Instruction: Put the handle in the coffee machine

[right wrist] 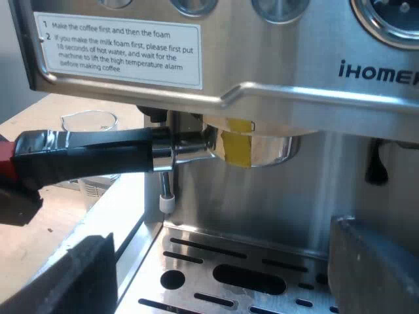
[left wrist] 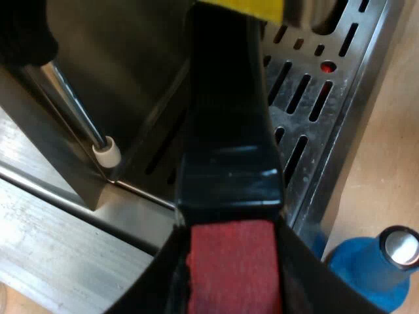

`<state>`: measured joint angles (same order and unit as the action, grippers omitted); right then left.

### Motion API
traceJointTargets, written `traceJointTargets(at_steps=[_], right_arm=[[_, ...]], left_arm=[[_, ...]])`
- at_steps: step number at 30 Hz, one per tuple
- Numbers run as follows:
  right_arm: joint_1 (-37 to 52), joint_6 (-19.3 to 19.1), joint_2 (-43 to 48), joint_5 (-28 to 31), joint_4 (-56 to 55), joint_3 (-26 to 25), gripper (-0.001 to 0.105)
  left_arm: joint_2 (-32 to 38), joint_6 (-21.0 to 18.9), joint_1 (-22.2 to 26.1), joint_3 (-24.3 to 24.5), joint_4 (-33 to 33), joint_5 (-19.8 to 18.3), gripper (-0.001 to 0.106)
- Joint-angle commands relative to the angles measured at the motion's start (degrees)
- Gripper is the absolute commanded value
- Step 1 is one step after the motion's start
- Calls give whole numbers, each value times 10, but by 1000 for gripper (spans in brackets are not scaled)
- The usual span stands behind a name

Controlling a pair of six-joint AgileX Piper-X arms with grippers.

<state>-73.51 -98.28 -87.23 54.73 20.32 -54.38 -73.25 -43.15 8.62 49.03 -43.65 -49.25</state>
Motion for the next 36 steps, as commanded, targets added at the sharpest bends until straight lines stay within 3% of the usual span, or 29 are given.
traceJointTargets(at_steps=[1, 10, 20, 26, 36], right_arm=[[2, -9, 0, -1, 5, -1, 69], [2, -9, 0, -1, 5, -1, 69], [2, -9, 0, -1, 5, -1, 69], [2, -9, 0, -1, 5, -1, 69], [2, -9, 0, -1, 5, -1, 69]], left_arm=[[4, -12, -2, 8, 15, -49, 0], [4, 28, -2, 10, 10, -47, 0], [4, 28, -2, 49, -11, -51, 0], [4, 28, -2, 60, -46, -92, 0], [4, 28, -2, 73, -58, -94, 0]])
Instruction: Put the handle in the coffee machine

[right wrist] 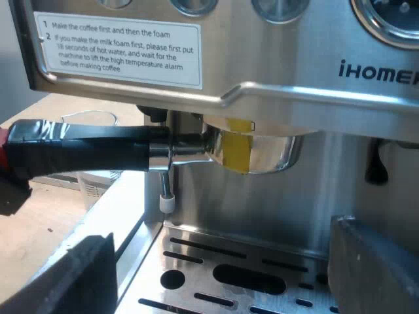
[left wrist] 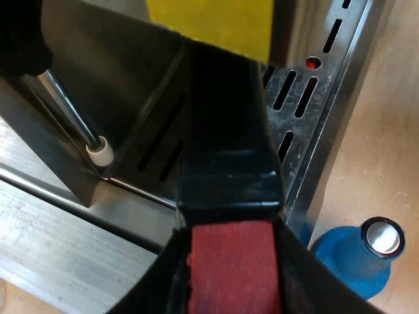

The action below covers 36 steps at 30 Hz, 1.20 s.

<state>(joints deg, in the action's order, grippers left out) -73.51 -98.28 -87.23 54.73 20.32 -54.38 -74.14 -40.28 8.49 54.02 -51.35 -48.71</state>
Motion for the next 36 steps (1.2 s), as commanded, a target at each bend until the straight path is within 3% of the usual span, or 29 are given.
traceJointTargets(at_steps=[1, 6, 17, 25, 29, 33, 36], right_arm=[[2, -9, 0, -1, 5, -1, 69], [2, -9, 0, -1, 5, -1, 69], [2, -9, 0, -1, 5, -1, 69], [2, -9, 0, -1, 5, -1, 69], [2, -9, 0, -1, 5, -1, 69], [2, -9, 0, -1, 5, -1, 69], [2, -9, 0, -1, 5, -1, 69]], left_arm=[[13, -1, -1, 28, 19, -99, 0], [13, -7, -1, 51, 19, -101, 0], [13, -14, -1, 52, 21, -111, 0], [-8, -58, -1, 52, 34, -122, 0], [-8, -34, -1, 52, 16, -139, 0], [-8, 23, -1, 52, -12, -132, 0], [-8, 33, -1, 52, -19, -130, 0]])
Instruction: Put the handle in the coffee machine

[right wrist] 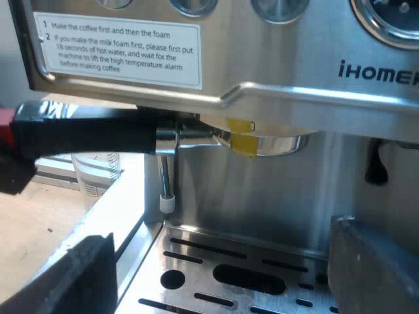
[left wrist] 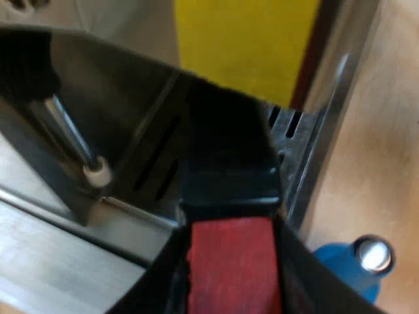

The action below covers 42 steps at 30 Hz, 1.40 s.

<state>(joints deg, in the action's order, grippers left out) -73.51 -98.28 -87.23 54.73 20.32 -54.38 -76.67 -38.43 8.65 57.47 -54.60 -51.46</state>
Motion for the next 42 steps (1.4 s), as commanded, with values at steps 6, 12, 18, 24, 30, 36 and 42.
traceJointTargets(at_steps=[6, 12, 18, 24, 30, 36, 42], right_arm=[[2, -9, 0, -1, 5, -1, 69], [2, -9, 0, -1, 5, -1, 69], [17, -3, -6, -4, 4, -1, 69], [40, 25, -39, -22, 5, -1, 69], [43, 25, -82, -22, 42, -1, 60], [57, 21, -140, -20, 139, -1, 47], [81, -9, -186, -28, 219, -1, 47]], left_arm=[[17, 15, 0, 17, 32, -108, 0], [17, 15, 0, 17, 69, -166, 0], [17, 14, 0, 17, 60, -173, 0], [17, 14, 0, 17, 60, -173, 0], [17, 14, 0, 17, 60, -171, 0], [17, 14, 0, 17, 60, -171, 0], [17, 10, 0, 17, 51, -171, 0]])
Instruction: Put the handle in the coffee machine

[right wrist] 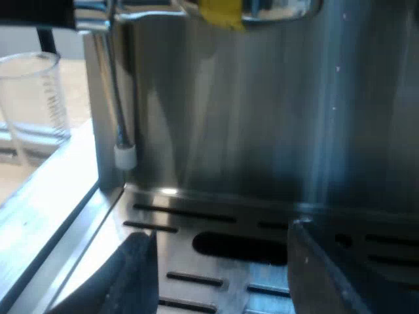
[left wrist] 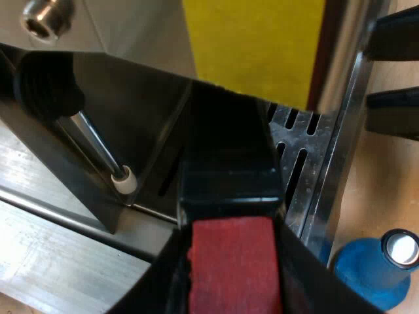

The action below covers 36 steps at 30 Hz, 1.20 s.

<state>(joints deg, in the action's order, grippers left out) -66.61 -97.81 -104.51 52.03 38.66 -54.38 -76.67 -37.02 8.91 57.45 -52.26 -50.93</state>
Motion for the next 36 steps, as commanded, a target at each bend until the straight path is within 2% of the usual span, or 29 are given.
traceJointTargets(at_steps=[1, 7, 10, 11, 15, 20, 27, 32, 36], right_arm=[[16, -13, -17, -3, 43, -1, 47], [44, -13, -42, -33, 105, -5, 47], [58, -14, -58, -40, 119, -24, 47], [60, -20, -62, -42, 119, -31, 47], [60, -90, -88, -31, 122, -71, 47], [60, -90, -104, 17, 137, -99, 47], [74, -99, -104, 2, 188, -100, 46], [81, -146, -104, -32, 229, -101, 31], [81, -186, -104, -58, 257, -101, 29]], left_arm=[[17, -5, -2, 17, 27, -177, 0], [17, -9, -2, 17, 27, -177, 0], [17, -17, -2, 17, 27, -177, 0], [17, -17, -2, 17, 27, -177, 0], [17, -17, -2, 17, 27, -177, 0], [17, -17, -2, 17, 27, -177, 0], [17, -19, -2, 17, 27, -177, 0], [17, -22, -2, 17, 19, -177, 0], [17, -22, -2, 17, 8, -177, 0]])
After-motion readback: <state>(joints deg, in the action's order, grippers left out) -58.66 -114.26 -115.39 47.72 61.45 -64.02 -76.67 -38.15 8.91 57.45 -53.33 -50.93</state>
